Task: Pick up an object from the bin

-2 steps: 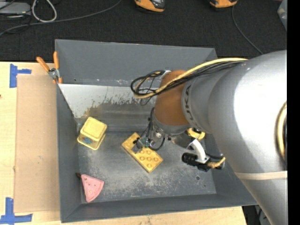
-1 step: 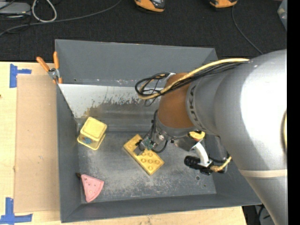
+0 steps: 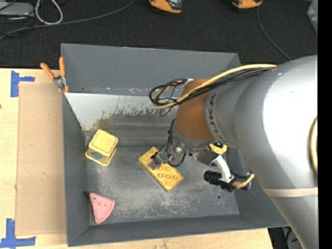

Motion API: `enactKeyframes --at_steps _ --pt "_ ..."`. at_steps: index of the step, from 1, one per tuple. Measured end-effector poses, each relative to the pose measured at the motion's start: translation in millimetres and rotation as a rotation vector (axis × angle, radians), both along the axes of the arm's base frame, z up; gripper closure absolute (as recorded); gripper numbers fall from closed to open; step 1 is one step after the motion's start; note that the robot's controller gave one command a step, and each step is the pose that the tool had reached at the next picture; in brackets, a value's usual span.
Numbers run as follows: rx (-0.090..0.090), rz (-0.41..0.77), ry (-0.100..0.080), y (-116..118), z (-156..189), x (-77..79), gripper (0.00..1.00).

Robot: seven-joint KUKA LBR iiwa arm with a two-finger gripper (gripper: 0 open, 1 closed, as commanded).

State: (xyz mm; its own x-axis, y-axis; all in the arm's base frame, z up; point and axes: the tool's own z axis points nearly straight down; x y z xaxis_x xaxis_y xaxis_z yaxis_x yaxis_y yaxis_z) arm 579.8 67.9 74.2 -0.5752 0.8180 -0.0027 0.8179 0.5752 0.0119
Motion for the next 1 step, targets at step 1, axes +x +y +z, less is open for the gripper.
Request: enactKeyframes --at_steps 1 --pt "0.007 -0.025 -0.010 12.3 -0.5 -40.3 1.00"
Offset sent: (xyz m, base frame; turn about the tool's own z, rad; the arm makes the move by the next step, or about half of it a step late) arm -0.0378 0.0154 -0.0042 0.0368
